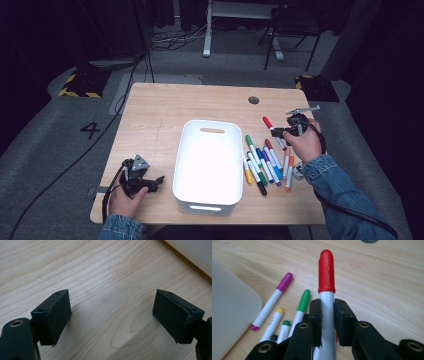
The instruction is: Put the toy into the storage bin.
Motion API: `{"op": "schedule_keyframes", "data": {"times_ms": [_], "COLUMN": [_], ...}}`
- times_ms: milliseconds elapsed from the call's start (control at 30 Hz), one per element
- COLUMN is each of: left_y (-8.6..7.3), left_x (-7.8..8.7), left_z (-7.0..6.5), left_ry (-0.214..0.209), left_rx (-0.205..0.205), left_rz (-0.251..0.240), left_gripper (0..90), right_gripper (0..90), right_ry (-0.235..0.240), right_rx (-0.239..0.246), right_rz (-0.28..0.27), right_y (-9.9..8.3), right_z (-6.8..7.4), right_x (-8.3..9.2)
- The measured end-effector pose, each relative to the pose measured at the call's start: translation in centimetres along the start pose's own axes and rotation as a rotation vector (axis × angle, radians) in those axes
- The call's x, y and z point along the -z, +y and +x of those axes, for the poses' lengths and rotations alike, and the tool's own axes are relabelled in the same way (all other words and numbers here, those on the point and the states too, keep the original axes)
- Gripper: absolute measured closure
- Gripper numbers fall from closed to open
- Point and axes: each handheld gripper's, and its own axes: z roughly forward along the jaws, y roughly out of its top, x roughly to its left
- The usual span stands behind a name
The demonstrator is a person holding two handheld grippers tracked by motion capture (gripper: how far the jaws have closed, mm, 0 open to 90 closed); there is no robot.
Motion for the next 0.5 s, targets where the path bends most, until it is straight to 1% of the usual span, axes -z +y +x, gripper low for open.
{"op": "schedule_keyframes", "data": {"times_ms": [33, 67, 133, 167, 300, 500], "left_y": [0.0, 0.0, 0.0, 0.0, 0.0, 0.0], "left_x": [0.0, 0.0, 0.0, 0.0, 0.0, 0.0], "left_z": [0.0, 0.0, 0.0, 0.0, 0.0, 0.0], "left_ry": [0.0, 0.001, 0.0, 0.0, 0.0, 0.001], "left_rx": [0.0, 0.0, 0.0, 0.0, 0.0, 0.0], "left_rz": [0.0, 0.001, 0.0, 0.0, 0.0, 0.002], "left_gripper": [15.5, 15.5, 15.5, 15.5, 15.5, 15.5], "right_gripper": [77.3, 77.3, 77.4, 77.4, 77.4, 77.4], "right_ry": [0.016, 0.029, 0.04, 0.04, 0.074, 0.109], "right_rx": [0.005, 0.014, 0.031, 0.031, 0.055, 0.079], "right_rz": [-0.01, -0.013, -0.019, -0.019, -0.031, -0.054], "right_y": [0.1, 0.3, 0.5, 0.5, 1.1, 2.0], "right_z": [0.2, 0.7, 1.1, 1.1, 2.4, 4.4], "right_x": [0.3, 0.9, 1.3, 1.3, 2.6, 4.0]}}
